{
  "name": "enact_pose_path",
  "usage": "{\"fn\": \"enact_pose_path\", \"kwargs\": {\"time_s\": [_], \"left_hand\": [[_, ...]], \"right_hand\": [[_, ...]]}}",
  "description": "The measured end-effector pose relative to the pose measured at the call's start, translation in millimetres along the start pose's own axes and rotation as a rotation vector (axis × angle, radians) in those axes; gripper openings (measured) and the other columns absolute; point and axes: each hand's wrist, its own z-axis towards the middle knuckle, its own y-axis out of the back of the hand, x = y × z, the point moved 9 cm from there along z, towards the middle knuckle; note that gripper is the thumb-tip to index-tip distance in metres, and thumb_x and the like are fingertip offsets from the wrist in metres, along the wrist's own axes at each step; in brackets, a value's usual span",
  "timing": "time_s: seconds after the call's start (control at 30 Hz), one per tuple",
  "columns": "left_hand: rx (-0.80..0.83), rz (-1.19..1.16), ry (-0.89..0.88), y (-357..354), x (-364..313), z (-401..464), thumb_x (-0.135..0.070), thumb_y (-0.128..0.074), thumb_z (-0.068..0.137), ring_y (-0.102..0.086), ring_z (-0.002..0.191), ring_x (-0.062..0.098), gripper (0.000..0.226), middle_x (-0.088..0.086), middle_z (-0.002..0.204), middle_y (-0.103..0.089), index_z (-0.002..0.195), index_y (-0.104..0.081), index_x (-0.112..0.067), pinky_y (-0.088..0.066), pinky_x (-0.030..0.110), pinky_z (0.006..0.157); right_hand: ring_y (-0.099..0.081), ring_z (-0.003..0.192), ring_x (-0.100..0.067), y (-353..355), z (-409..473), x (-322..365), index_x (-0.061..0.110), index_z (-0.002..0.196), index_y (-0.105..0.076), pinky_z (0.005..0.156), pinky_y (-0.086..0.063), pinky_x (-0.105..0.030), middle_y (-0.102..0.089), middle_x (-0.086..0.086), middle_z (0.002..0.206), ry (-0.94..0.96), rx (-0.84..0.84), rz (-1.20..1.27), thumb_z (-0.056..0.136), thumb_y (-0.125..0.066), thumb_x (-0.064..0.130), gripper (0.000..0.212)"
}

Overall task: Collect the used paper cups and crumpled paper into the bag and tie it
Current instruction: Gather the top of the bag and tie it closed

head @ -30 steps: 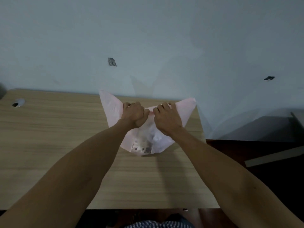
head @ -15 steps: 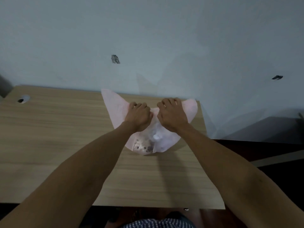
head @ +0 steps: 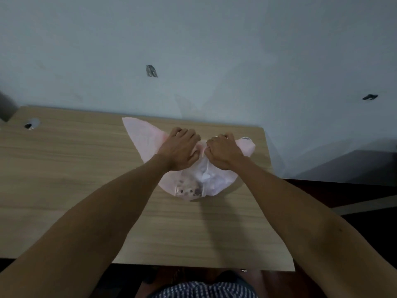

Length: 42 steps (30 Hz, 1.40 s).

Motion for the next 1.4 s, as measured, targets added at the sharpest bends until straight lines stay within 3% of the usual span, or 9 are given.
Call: {"fn": "enact_pose_path", "kwargs": {"time_s": [0.2,0.4,0.5,0.57,0.67,0.83,0.97,1.13,1.4], "left_hand": [[0.017,0.049,0.032,-12.4,-15.0,2.1,-0.022,-0.041,0.102,-0.060,0.093,0.030,0.022,0.007,0.101,-0.067,0.102,-0.062,-0.015,-0.035,0.043,0.095],[0.143,0.064,0.144,-28.0,-3.8,6.8,-0.022,-0.038,0.103,-0.060,0.107,0.032,0.025,0.008,0.116,-0.067,0.116,-0.060,-0.016,-0.033,0.044,0.100],[0.174,0.060,0.154,-33.6,-4.5,14.0,-0.028,-0.038,0.106,-0.060,0.112,0.031,0.027,0.007,0.122,-0.067,0.119,-0.060,-0.018,-0.032,0.044,0.102],[0.209,0.054,0.155,-37.4,-7.2,17.6,-0.030,-0.038,0.106,-0.059,0.116,0.031,0.029,0.006,0.126,-0.066,0.122,-0.061,-0.020,-0.031,0.044,0.103],[0.230,0.012,0.206,-41.4,-8.2,19.4,-0.027,-0.040,0.103,-0.059,0.113,0.031,0.026,0.007,0.120,-0.067,0.113,-0.063,-0.020,-0.029,0.043,0.100],[0.216,-0.041,0.248,-43.7,-11.1,20.9,-0.028,-0.043,0.099,-0.059,0.106,0.027,0.021,0.003,0.106,-0.068,0.097,-0.062,-0.020,-0.026,0.043,0.099],[0.157,-0.051,0.235,-37.5,-11.3,13.2,-0.035,-0.043,0.099,-0.057,0.112,0.026,0.024,0.002,0.105,-0.069,0.092,-0.063,-0.023,-0.019,0.050,0.112],[-0.274,0.031,0.176,13.6,5.6,-19.0,-0.040,-0.056,0.085,-0.052,0.125,0.030,0.037,0.009,0.122,-0.061,0.110,-0.060,-0.013,-0.020,0.054,0.115],[-0.485,-0.590,0.913,22.1,119.5,-84.2,-0.063,-0.081,0.068,-0.023,0.153,0.025,0.124,0.009,0.169,-0.014,0.159,-0.014,-0.014,-0.027,0.047,0.120]], "right_hand": [[-0.062,0.094,-0.033,-12.4,7.9,-13.3,0.019,0.095,-0.046,0.088,-0.028,-0.042,-0.069,-0.007,0.096,-0.041,0.178,0.184,0.105,-0.033,0.038,0.025],[-0.057,0.123,-0.028,-0.6,-6.2,-72.4,0.020,0.137,-0.057,0.108,-0.033,-0.051,-0.059,-0.004,0.140,-0.201,0.634,-0.027,0.090,-0.061,0.058,0.060],[-0.068,0.078,-0.025,14.0,-11.8,-91.1,0.008,0.103,-0.072,0.076,-0.057,-0.039,-0.073,-0.009,0.100,-0.250,0.778,0.042,0.078,-0.079,0.042,0.042],[-0.062,0.067,-0.020,31.0,-3.8,-88.1,0.013,0.083,-0.073,0.062,-0.049,-0.029,-0.070,-0.004,0.081,-0.230,0.678,0.204,0.076,-0.083,0.040,0.030],[-0.068,0.095,-0.011,36.5,3.1,-73.3,0.021,0.108,-0.078,0.085,-0.052,-0.025,-0.073,0.007,0.103,-0.283,0.436,0.805,0.077,-0.084,0.034,0.035],[-0.069,0.089,-0.025,-5.9,0.5,-46.6,-0.002,0.097,-0.075,0.093,-0.054,-0.042,-0.074,-0.018,0.095,-0.471,0.039,1.590,0.088,-0.078,0.020,0.024],[-0.060,0.099,-0.016,-28.2,6.3,-45.3,0.014,0.111,-0.067,0.093,-0.047,-0.034,-0.062,-0.001,0.110,-0.550,-0.121,1.149,0.087,-0.073,0.022,0.026],[-0.051,0.122,-0.029,-43.9,10.0,-26.5,0.016,0.144,-0.039,0.099,-0.030,-0.042,-0.041,-0.006,0.133,-0.422,-0.029,0.548,0.088,-0.068,0.041,0.068],[-0.058,0.118,-0.034,-40.0,14.7,-31.5,0.010,0.138,-0.041,0.100,-0.031,-0.045,-0.044,-0.009,0.130,-0.496,-0.049,0.366,0.083,-0.069,0.056,0.076]]}}
